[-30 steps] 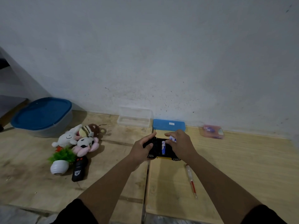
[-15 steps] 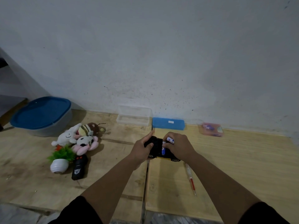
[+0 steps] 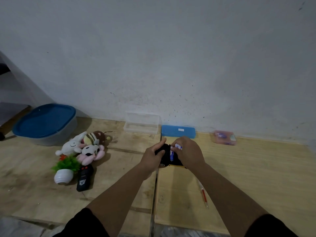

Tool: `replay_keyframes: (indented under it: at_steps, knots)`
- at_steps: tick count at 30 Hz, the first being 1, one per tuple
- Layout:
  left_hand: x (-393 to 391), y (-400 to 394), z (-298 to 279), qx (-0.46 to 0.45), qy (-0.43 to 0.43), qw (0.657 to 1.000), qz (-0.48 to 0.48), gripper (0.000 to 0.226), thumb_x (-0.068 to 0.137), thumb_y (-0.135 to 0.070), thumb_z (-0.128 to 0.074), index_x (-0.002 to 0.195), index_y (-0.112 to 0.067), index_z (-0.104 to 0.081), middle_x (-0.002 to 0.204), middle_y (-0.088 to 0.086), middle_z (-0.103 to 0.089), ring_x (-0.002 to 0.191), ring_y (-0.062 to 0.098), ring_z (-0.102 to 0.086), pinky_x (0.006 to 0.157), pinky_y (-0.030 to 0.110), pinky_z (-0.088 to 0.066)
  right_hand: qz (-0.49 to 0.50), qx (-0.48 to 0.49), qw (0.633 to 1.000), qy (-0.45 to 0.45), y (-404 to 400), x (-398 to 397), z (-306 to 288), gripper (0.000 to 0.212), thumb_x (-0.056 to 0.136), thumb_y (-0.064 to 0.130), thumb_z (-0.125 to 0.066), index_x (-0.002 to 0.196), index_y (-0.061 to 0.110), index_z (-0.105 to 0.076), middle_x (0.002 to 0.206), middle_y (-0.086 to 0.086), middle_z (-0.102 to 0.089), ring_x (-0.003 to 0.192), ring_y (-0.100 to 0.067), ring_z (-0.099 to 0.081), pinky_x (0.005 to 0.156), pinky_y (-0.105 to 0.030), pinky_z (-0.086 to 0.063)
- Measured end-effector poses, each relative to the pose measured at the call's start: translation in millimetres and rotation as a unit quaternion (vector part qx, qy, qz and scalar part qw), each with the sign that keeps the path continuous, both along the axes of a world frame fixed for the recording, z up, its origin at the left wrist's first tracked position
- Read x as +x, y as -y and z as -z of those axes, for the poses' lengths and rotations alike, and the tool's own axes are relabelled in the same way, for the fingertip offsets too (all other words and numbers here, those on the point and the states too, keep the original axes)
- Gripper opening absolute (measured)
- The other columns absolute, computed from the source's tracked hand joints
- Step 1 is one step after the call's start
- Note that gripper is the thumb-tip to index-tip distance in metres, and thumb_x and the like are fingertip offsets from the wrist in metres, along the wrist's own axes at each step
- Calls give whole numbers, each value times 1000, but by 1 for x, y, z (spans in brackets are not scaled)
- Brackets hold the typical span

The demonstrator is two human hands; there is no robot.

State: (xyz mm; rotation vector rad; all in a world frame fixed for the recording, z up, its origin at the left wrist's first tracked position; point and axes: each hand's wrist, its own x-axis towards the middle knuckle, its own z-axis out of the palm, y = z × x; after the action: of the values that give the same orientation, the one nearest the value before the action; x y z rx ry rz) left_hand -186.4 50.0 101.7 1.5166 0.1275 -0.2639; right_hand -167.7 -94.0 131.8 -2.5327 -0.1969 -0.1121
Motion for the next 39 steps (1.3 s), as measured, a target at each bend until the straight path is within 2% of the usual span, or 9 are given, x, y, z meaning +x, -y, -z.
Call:
replay_keyframes:
  at_steps: [4, 8, 11, 14, 21, 24, 28, 32, 39]
  knots:
    - [2, -2, -2, -3, 0, 1000, -14, 47, 97, -3, -42, 135, -31, -47, 134, 5, -50, 110, 26, -55, 67, 26, -57, -40, -79, 996, 19, 4, -4, 3, 25, 89, 32, -59, 106, 14, -64, 103, -2, -50, 78, -20, -59, 67, -31, -49]
    - [0, -5, 1, -18, -12, 999, -29, 47, 98, -2, -41, 135, -30, -47, 133, 4, -49, 108, 24, -56, 76, 32, -56, -135, -172, 975, -29, 9, -2, 3, 41, 88, 40, -56, 126, 25, -55, 100, -1, -49, 79, -16, -50, 64, -27, -37]
    - [2, -6, -2, -28, -22, 999, -22, 47, 98, -4, -41, 135, -32, -46, 129, 3, -49, 101, 22, -56, 64, 28, -57, -93, -39, 993, -55, 9, 2, -5, 30, 85, 44, -57, 104, 21, -66, 88, -1, -62, 78, -16, -55, 65, -30, -41]
    - [2, -6, -4, -19, -29, 999, -12, 47, 98, -5, -42, 135, -34, -46, 130, 3, -49, 100, 24, -58, 64, 29, -57, 11, 70, 995, -65, 5, 6, -13, 43, 91, 47, -46, 76, 8, -53, 70, -3, -52, 67, -18, -49, 60, -31, -36]
    - [-2, -5, 3, -15, -40, 999, 4, 48, 98, -5, -43, 135, -35, -46, 128, 4, -51, 93, 20, -60, 62, 28, -56, 1, 119, 982, -146, 6, 2, -8, 32, 98, 39, -27, 79, 18, -42, 73, 3, -45, 78, -19, -47, 72, -35, -34]
    - [-1, -7, 3, -12, -38, 999, 0, 48, 98, -5, -43, 135, -35, -46, 128, 3, -50, 93, 19, -59, 61, 27, -56, -57, 87, 989, -109, 7, 3, -10, 30, 98, 34, -38, 85, 13, -56, 85, -3, -57, 83, -20, -51, 71, -33, -38]
    - [0, -11, 1, -12, -35, 999, -9, 48, 97, -4, -43, 135, -34, -47, 131, 4, -48, 99, 25, -57, 61, 27, -57, -83, 114, 987, -79, 16, -1, -10, 21, 93, 25, -53, 108, 24, -67, 110, 4, -65, 100, -11, -56, 87, -26, -43]
    - [2, -14, 0, -13, -31, 999, -32, 47, 98, -5, -42, 137, -30, -45, 131, 2, -46, 107, 28, -55, 66, 30, -58, -109, 116, 982, -99, 21, -7, -10, 21, 88, 19, -60, 106, 25, -69, 112, 5, -66, 99, -9, -58, 77, -12, -41]
    - [5, -17, -4, 0, -17, 999, -44, 46, 98, -6, -43, 137, -30, -44, 132, 3, -45, 105, 27, -55, 65, 28, -57, -137, 85, 980, -113, 18, -12, -12, 17, 88, 17, -62, 100, 21, -72, 104, -2, -66, 91, -11, -57, 73, -13, -41]
